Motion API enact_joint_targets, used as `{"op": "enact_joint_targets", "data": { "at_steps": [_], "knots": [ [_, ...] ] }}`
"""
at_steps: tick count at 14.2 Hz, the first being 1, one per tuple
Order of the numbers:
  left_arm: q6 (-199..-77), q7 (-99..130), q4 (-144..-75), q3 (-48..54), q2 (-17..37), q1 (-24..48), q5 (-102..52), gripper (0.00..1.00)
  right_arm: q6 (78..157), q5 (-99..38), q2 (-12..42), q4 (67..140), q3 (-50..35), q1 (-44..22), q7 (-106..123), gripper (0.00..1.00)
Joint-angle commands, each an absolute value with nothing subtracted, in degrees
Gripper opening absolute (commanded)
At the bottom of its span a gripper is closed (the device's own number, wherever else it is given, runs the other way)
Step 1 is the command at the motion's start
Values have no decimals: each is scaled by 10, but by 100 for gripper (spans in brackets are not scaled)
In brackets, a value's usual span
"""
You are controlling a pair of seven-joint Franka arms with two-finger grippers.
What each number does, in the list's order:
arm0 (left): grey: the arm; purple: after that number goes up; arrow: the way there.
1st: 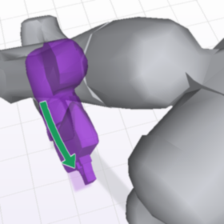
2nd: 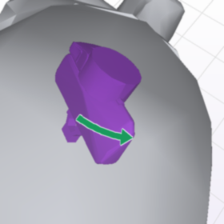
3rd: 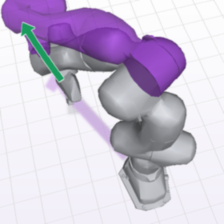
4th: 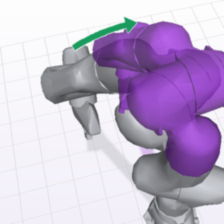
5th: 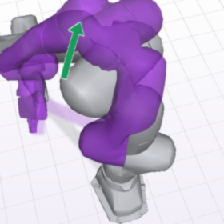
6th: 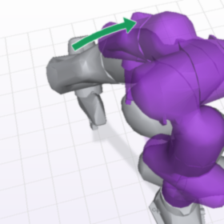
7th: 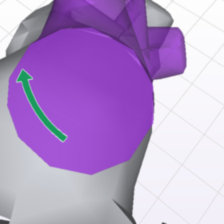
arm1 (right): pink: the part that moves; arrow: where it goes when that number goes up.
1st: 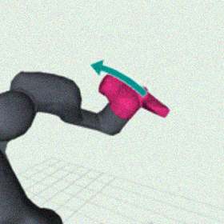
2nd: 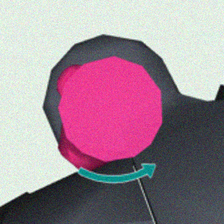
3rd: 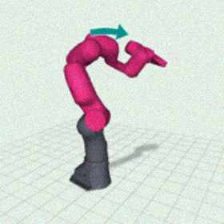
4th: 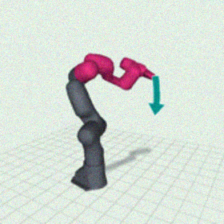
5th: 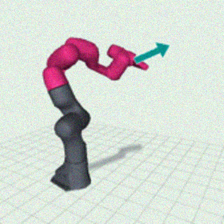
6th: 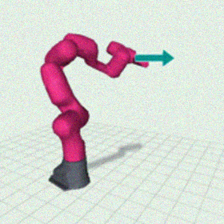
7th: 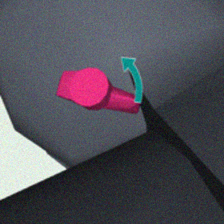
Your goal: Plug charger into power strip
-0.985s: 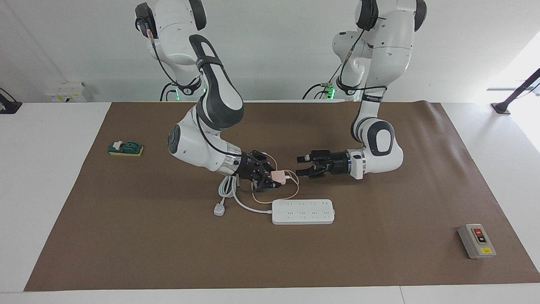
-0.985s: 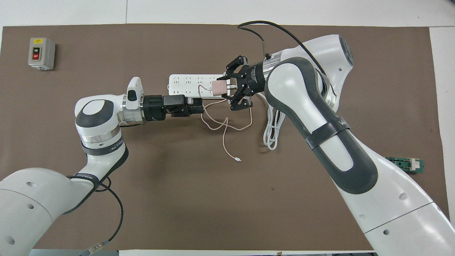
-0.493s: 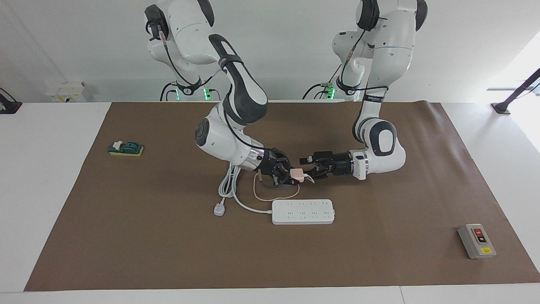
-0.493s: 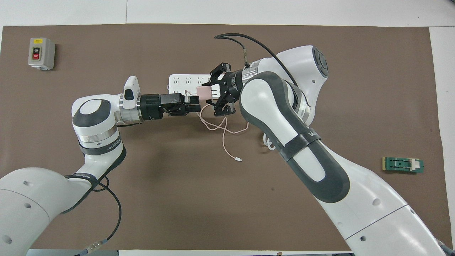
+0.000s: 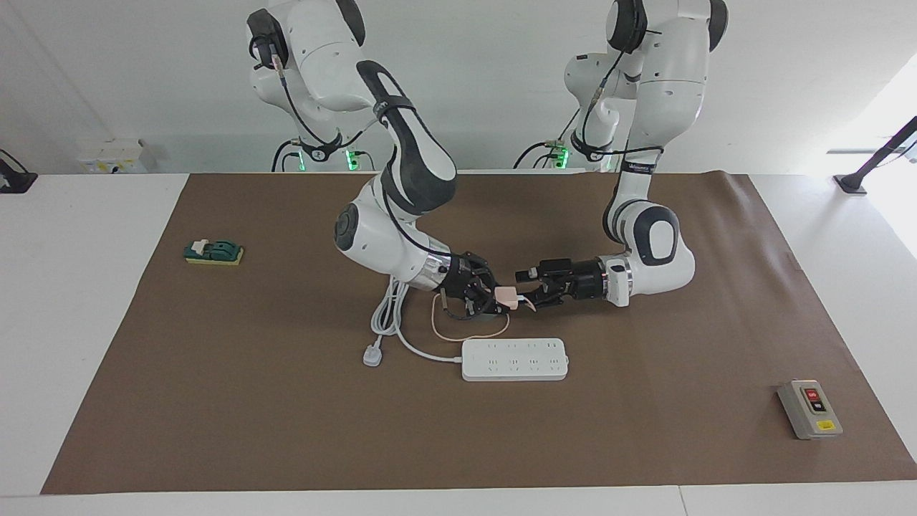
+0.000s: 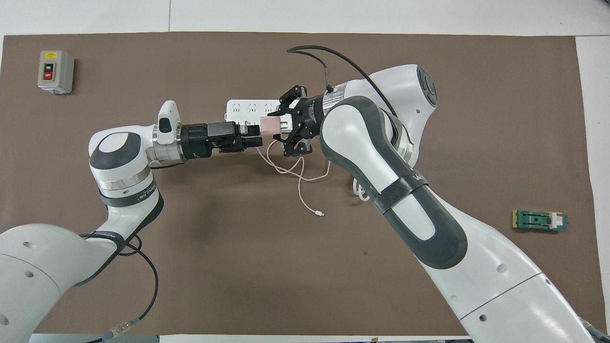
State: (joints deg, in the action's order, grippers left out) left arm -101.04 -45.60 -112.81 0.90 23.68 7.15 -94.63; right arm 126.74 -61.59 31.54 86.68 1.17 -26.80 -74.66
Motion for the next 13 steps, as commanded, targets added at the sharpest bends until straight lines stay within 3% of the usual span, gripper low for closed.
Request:
{"op": "enact_joint_targets", "data": {
  "at_steps": [1,6,13],
  "knots": [
    [-1016,-459,-1182,11,180,36,-935,100,1278,-630,313,875,11,-269,-728,0],
    [-1007,-460,-1203,13,150,-14,-892,100,1278,-630,313,875,12,-269,-727,0],
    [-1018,-461,-1111,17,213,10,-921,100,1278,-631,313,875,11,-269,-728,0]
  ]
}}
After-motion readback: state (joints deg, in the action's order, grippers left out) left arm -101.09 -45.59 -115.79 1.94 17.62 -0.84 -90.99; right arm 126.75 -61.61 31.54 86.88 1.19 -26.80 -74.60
